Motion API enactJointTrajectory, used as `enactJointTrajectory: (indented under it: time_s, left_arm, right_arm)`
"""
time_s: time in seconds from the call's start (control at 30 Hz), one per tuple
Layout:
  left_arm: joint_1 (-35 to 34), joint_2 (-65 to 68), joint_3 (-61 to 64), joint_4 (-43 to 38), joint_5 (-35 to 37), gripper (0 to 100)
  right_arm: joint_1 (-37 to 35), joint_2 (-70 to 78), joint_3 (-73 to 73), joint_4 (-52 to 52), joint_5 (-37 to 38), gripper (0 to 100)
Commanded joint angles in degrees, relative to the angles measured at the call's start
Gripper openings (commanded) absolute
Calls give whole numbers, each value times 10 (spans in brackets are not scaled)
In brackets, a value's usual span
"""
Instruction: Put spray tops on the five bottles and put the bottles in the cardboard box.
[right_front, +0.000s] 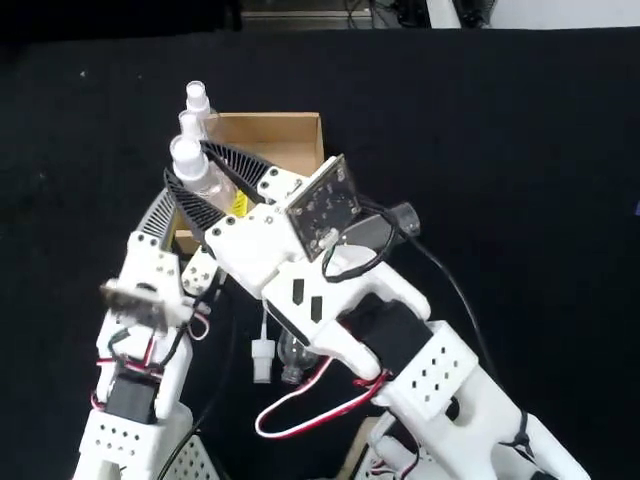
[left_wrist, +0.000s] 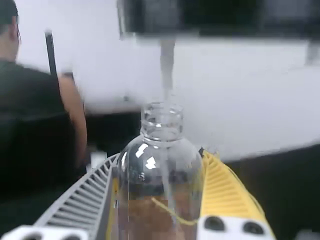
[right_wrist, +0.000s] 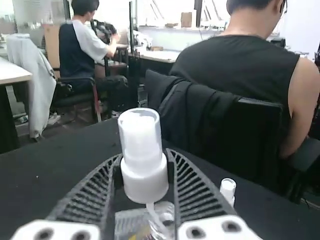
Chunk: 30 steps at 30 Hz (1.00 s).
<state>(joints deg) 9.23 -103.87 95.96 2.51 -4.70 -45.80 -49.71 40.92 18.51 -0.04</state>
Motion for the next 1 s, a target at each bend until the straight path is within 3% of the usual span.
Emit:
enactJointTrajectory:
  time_s: [0.0, 0.17, 0.63, 0.77, 0.97]
  left_arm:
    - [7, -10, 14, 253, 2, 30]
    - [21, -8, -12, 200, -2, 30]
    - [21, -8, 1, 143, -2, 30]
    - [21, -7, 15, 99, -2, 30]
    - [21, -7, 14, 78, -2, 30]
  right_arm:
    - [-22, -2, -39, 8, 4, 61]
    - [-20, -2, -39, 8, 3, 191]
    - [-16, -26, -38, 14, 3, 166]
    - [40, -88, -69, 98, 3, 166]
    - [217, -153, -104, 246, 6, 166]
